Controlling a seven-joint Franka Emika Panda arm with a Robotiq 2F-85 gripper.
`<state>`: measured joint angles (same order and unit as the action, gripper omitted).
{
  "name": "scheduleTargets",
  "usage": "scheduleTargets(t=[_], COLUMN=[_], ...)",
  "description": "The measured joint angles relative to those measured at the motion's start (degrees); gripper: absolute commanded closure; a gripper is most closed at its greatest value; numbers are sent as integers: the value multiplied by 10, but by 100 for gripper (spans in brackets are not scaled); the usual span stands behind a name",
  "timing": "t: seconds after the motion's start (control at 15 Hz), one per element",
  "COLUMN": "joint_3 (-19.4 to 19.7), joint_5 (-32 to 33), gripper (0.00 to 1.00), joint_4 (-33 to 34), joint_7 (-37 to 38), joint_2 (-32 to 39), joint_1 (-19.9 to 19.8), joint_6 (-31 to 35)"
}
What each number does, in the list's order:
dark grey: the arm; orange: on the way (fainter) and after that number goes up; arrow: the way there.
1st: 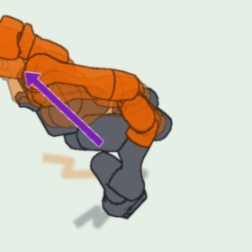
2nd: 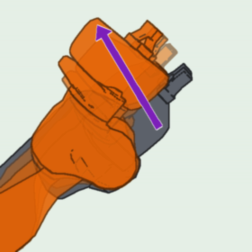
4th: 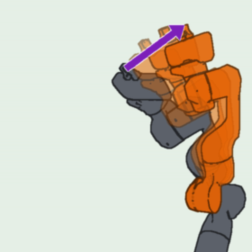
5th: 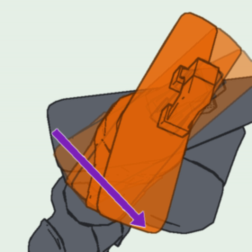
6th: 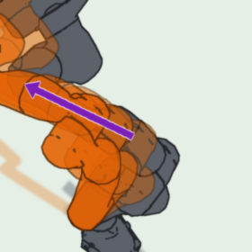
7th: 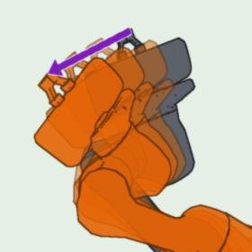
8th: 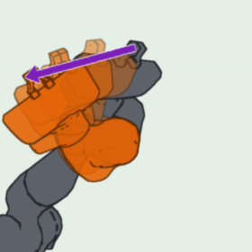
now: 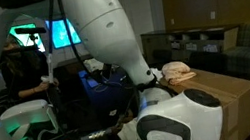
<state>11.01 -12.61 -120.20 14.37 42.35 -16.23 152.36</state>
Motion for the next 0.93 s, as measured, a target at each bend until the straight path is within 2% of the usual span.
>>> scheduleTargets(t=[0.33,0.47,0.53,0.6,0.93], joint_3=[-11,-11,-11,-11,-11], joint_5=[-14,-18,-19,-20,-22], gripper=[91,87,58,56,20], joint_4=[47,67,76,85,120], joint_7=[-1,0,0,1,2], joint_2=[62,81,90,98,127], joint_1=[-12,-14,-15,-16,-26], joint_6=[12,14,15,16,18])
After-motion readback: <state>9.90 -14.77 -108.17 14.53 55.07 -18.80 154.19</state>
